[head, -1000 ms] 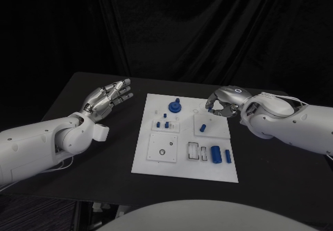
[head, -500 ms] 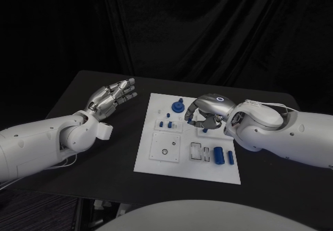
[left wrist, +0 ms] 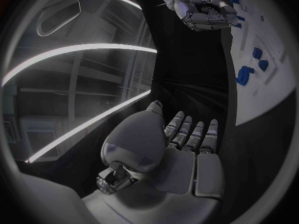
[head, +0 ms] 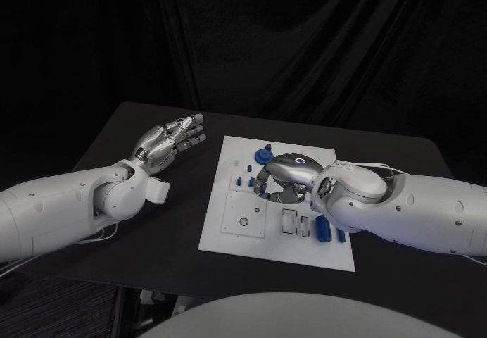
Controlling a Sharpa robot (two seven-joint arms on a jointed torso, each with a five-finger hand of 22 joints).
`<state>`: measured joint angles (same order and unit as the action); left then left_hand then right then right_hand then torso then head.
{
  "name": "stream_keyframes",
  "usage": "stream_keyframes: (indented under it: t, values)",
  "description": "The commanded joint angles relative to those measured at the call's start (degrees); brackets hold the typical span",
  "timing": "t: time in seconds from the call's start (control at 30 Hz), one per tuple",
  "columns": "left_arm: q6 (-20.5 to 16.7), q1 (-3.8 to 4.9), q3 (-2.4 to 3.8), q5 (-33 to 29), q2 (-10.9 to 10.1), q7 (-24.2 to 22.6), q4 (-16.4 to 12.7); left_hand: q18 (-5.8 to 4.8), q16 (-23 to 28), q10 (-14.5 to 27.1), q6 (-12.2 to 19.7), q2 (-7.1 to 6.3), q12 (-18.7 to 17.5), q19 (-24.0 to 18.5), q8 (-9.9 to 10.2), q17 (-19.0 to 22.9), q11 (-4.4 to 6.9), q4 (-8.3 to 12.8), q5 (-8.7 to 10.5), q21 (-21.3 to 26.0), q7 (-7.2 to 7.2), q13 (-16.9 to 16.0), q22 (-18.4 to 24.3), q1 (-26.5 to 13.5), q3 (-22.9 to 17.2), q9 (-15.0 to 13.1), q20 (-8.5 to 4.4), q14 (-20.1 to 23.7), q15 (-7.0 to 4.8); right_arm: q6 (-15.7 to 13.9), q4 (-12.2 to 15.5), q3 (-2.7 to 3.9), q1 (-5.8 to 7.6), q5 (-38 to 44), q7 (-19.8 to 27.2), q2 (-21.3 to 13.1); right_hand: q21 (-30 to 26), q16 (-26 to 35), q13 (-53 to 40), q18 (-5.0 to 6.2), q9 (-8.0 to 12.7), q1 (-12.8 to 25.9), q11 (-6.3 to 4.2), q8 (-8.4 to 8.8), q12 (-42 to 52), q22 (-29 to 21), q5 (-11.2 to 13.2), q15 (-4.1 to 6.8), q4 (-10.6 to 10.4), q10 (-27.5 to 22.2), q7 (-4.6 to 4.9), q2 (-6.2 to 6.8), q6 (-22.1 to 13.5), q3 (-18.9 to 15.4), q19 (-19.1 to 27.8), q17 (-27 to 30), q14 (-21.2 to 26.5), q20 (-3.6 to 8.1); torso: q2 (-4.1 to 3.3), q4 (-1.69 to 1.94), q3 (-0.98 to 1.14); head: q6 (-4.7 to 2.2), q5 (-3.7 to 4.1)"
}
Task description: Assemble the parts on the task board
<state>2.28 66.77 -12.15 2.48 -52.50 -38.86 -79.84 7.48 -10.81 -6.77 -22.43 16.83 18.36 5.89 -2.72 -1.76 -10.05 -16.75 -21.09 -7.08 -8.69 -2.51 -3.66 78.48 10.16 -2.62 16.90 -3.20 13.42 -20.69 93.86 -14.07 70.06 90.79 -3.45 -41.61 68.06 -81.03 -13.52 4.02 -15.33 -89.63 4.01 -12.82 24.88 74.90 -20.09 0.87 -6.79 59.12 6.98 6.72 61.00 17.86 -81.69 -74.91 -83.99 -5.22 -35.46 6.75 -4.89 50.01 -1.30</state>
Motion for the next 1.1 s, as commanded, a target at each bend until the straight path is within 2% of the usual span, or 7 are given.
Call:
stream_keyframes:
  t: [0.03, 0.27, 0.53, 0.67, 0.83, 1.1]
  values:
    - [1.00, -0.04, 0.05, -0.12, 0.14, -4.32, -0.08, -0.68, -0.13, -0.04, -0.49, -0.12, 0.23, 0.23, -0.20, -0.05, -0.32, -0.09, -0.31, -0.23, -2.68, -0.08, -0.05, 0.53, -0.23, -0.05, 0.00, -0.14, 0.22, 0.83, -0.97, 0.03, -0.81, 1.27, -0.82, 0.67, -0.11, -0.03, 0.00, 0.73, -0.08, 0.44, -0.76, 0.34, -0.18, 8.80, 0.17, 0.23, 0.28, 1.00, 0.03, -0.38, -0.33, -0.09, 0.03, -1.59, -2.00, 0.31, 0.08, -0.15, -0.06, -0.01, -0.30]
    - [1.18, -0.05, 0.05, -0.12, 0.16, -4.39, -0.14, -0.74, -0.25, -0.16, -0.66, -0.08, 0.43, 0.29, -0.24, -0.06, -0.44, -0.10, -0.31, -0.30, -2.74, -0.10, -0.08, 0.53, -0.26, -0.07, 0.00, -0.18, 0.23, 0.38, -1.71, 0.03, -2.13, 1.40, -0.76, 1.22, -0.01, -0.01, 0.02, 0.71, -0.10, 0.45, -0.75, 0.36, -0.21, 8.82, 0.20, 0.22, 0.29, 0.99, 0.03, -0.37, -0.36, -0.09, -0.01, -1.56, -2.00, 0.31, 0.06, 0.02, -0.06, -0.01, -0.46]
    - [1.29, -0.06, 0.05, -0.12, 0.19, -4.28, -0.01, -0.76, -0.26, -0.18, -0.67, -0.07, 0.44, 0.30, -0.24, -0.06, -0.50, -0.10, -0.32, -0.31, -2.77, -0.10, -0.09, 0.53, -0.28, -0.07, 0.00, -0.18, 0.24, -0.03, -2.55, 0.04, -3.00, 1.44, -0.63, 1.70, 0.08, 0.02, 0.02, 0.69, -0.12, 0.44, -0.76, 0.37, -0.23, 8.85, 0.23, 0.22, 0.31, 1.00, 0.02, -0.37, -0.36, -0.08, -0.05, -1.51, -1.99, 0.31, 0.00, -0.19, 0.00, -0.01, -0.61]
    - [1.41, -0.07, 0.05, -0.12, 0.21, -4.21, -0.01, -0.76, -0.26, -0.18, -0.67, -0.07, 0.44, 0.30, -0.24, -0.06, -0.50, -0.10, -0.32, -0.31, -2.77, -0.10, -0.09, 0.53, -0.28, -0.07, 0.00, -0.18, 0.24, -0.23, -2.85, 0.04, -3.20, 1.44, -0.57, 1.90, 0.15, 0.04, 0.03, 0.67, -0.14, 0.42, -0.76, 0.37, -0.25, 8.87, 0.29, 0.22, 0.34, 1.02, 0.02, -0.36, -0.36, -0.08, -0.08, -1.49, -1.99, 0.30, 0.03, -0.06, 0.04, -0.01, -0.68]
    - [1.46, -0.08, 0.05, -0.12, 0.19, -4.17, 0.06, -0.83, -0.34, -0.26, -0.77, -0.05, 0.55, 0.39, -0.27, -0.07, -0.66, -0.09, -0.38, -0.41, -2.89, -0.10, -0.13, 0.56, -0.35, -0.08, 0.00, -0.21, 0.24, -0.38, -3.19, 0.04, -3.32, 1.44, -0.53, 2.18, 0.12, 0.05, 0.04, 0.68, -0.18, 0.40, -0.77, 0.38, -0.27, 8.86, 0.37, 0.21, 0.37, 1.04, 0.02, -0.35, -0.36, -0.07, -0.07, -1.47, -1.99, 0.30, 0.00, -0.22, 0.02, -0.01, -0.91]
    - [1.58, -0.09, 0.05, -0.12, 0.23, -4.08, 0.15, -0.87, -0.56, -0.33, -0.84, -0.05, 0.67, 0.44, -0.29, -0.10, -0.74, -0.10, -0.40, -0.47, -2.99, -0.11, -0.16, 0.58, -0.39, -0.09, 0.00, -0.30, 0.29, -0.41, -3.57, 0.04, -3.59, 1.44, -0.47, 2.63, 0.15, -0.05, 0.05, 0.67, -0.26, 0.33, -0.79, 0.35, -0.29, 8.87, 0.48, 0.22, 0.45, 1.14, 0.00, -0.39, -0.28, -0.03, -0.10, -1.61, -2.04, 0.31, 0.04, -0.09, 0.04, -0.01, -0.70]
